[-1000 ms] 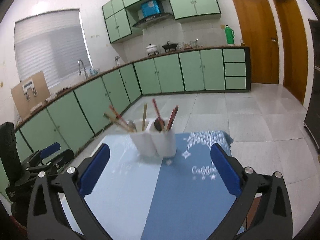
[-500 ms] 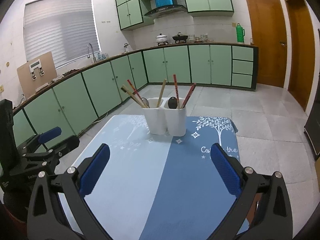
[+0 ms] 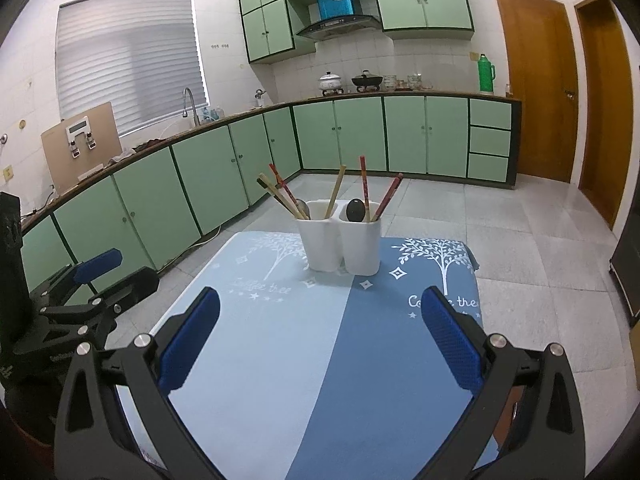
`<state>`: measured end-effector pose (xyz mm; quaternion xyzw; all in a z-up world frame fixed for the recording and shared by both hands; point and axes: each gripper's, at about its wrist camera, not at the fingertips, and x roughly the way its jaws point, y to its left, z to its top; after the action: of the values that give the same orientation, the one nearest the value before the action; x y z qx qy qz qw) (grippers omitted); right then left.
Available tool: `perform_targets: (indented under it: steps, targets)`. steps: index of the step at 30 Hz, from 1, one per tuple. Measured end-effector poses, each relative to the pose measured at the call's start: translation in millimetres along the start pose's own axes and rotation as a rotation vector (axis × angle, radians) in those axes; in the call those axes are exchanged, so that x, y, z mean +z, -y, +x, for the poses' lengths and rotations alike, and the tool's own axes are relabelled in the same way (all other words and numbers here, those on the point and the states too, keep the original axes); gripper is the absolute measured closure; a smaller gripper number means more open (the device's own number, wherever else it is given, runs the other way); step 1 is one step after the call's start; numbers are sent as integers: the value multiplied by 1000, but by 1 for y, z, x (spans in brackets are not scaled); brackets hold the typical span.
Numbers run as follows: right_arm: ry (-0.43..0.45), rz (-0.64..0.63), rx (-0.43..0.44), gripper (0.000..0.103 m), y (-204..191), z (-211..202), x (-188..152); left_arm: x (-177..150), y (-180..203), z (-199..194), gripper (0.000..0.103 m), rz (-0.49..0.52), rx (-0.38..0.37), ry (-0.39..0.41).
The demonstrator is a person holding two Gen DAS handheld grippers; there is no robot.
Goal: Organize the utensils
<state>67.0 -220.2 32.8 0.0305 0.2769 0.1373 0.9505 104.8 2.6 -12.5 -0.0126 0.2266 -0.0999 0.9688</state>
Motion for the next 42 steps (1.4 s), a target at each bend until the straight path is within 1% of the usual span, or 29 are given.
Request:
perform_targets:
  steps: [42]
  targets:
    - [3,-14,-4,5,-2,4,-1,4,0,-5,6,5,11,13]
